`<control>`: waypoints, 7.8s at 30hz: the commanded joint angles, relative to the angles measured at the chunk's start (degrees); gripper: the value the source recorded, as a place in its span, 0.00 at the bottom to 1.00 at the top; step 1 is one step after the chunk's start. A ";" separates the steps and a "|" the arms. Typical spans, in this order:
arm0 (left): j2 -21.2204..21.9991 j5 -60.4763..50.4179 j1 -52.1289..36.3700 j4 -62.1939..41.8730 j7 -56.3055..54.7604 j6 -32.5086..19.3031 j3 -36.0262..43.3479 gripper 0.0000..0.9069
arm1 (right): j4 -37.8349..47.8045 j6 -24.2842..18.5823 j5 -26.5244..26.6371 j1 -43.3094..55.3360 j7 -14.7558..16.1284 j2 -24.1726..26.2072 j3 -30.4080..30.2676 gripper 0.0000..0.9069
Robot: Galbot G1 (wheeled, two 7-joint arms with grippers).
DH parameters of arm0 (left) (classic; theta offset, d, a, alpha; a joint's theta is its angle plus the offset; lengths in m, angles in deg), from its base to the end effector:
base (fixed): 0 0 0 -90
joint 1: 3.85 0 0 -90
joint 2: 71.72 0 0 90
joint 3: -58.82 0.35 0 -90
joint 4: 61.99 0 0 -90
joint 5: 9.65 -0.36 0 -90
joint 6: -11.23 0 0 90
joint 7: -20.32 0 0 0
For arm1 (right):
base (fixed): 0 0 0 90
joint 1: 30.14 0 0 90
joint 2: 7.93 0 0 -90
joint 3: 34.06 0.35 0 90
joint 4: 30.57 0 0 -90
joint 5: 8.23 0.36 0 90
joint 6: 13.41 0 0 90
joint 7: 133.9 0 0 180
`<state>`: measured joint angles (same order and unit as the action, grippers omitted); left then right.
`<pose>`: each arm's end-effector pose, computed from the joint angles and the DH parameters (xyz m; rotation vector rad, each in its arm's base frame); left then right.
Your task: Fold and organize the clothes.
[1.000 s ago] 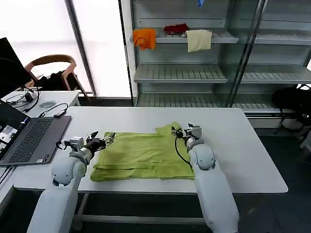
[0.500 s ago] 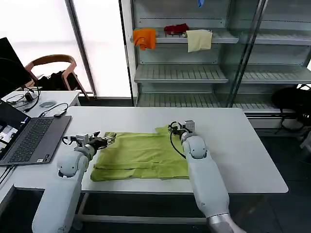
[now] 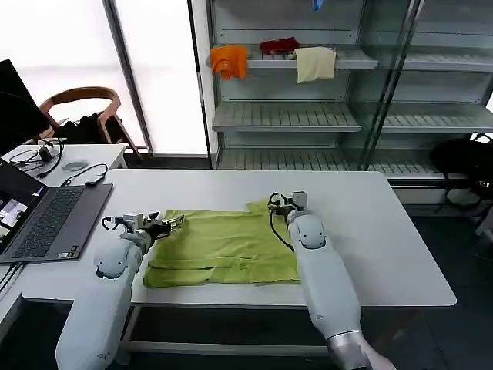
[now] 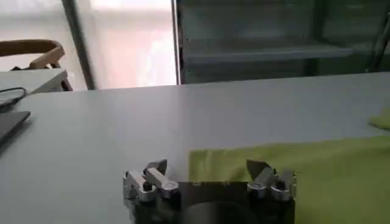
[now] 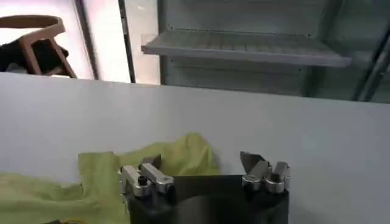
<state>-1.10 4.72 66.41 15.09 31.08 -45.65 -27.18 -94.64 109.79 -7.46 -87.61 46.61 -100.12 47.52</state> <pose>0.4694 0.1198 -0.2717 -0.1937 -2.6587 -0.0566 0.5417 0.0668 -0.2537 0.1966 -2.6715 0.0882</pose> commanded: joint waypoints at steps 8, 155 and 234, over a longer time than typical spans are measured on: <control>0.29 -0.15 -0.19 -1.32 0.26 0.00 0.25 0.34 | 1.86 0.08 -0.34 -0.45 1.32 -1.58 0.01 0.00; -6.23 -16.69 31.07 24.91 1.82 -21.32 -27.95 0.00 | -47.15 -12.83 4.02 -34.45 -0.03 5.84 8.48 1.00; -0.68 15.96 35.51 34.94 -2.61 -8.05 -18.48 1.00 | -45.24 -13.06 1.39 -36.26 0.17 5.01 7.95 1.00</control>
<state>3.59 15.27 98.16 50.31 24.31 -53.43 -32.75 -140.82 96.77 -6.00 -124.15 46.77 -95.05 55.54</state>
